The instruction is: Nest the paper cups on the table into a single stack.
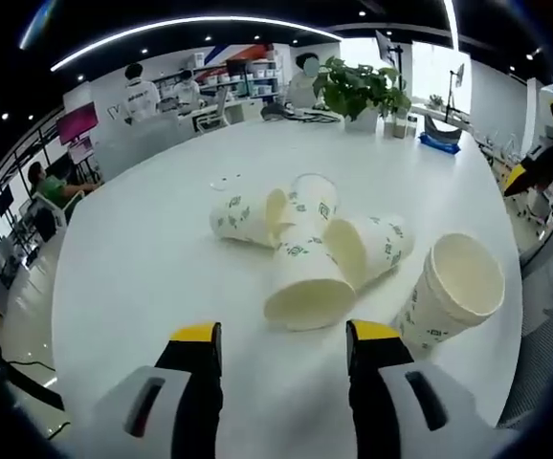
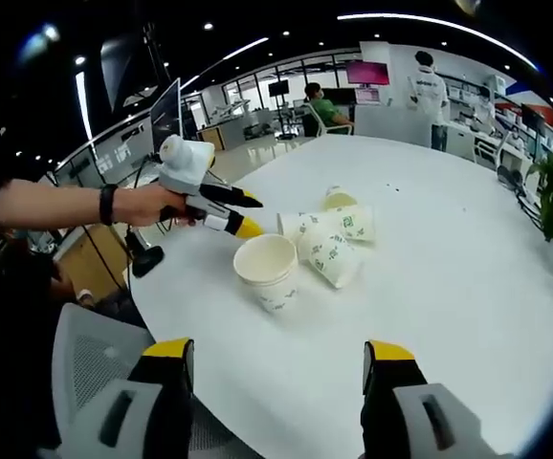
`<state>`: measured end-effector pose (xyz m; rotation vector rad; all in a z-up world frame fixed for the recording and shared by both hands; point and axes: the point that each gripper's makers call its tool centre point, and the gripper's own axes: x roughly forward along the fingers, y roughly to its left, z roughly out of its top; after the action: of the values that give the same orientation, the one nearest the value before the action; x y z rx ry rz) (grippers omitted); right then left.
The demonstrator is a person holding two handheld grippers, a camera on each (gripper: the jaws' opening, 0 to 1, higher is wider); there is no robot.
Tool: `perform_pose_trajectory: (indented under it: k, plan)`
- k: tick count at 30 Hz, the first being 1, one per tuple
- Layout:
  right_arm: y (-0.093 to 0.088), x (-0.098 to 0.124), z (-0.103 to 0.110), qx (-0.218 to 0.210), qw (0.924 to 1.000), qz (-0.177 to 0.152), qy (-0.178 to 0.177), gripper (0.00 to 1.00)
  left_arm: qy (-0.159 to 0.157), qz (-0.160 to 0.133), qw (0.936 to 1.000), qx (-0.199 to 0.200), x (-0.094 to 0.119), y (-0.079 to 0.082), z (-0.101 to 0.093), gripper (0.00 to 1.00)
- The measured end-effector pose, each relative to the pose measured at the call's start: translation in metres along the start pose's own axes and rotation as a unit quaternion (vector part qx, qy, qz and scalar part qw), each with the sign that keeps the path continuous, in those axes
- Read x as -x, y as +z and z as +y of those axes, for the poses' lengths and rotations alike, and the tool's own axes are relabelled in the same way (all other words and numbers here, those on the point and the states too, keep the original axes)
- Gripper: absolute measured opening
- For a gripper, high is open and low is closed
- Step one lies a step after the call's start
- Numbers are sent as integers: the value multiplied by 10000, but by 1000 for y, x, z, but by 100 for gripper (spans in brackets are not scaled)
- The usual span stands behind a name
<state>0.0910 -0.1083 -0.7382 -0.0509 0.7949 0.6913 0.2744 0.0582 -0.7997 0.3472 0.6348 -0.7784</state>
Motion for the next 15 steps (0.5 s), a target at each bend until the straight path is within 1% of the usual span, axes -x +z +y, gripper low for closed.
perform_pose_trajectory:
  k: [2, 4, 5, 8, 10, 11, 13, 15]
  plan:
    - [-3, -2, -2, -22, 10000, 31, -6, 72, -102, 22, 9999, -131, -6, 0, -2, 58]
    - [-3, -1, 0, -22, 10000, 60, -14, 71, -122, 44, 9996, -247, -7, 2, -3, 57]
    - [-2, -1, 1, -30, 10000, 58, -11, 71, -121, 41, 9996, -257, -11, 2, -1, 57]
    - [-3, -5, 2, -92, 10000, 22, -12, 70, -91, 5, 9998, -189, -18, 5, 4, 56]
    - [-4, -7, 0, -116, 9999, 18, -21, 69, -78, -23, 10000, -42, -24, 5, 8, 55]
    - [-7, -8, -1, -117, 9999, 46, -17, 69, -83, -10, 10000, -47, -26, 6, 6, 55]
    - [-10, -7, 4, -89, 9999, 103, -15, 69, -45, 9, 10000, -59, -30, 5, 6, 54]
    - [-10, -6, 1, -108, 9999, 103, -38, 69, -44, -26, 10000, 12, -35, 6, 8, 54]
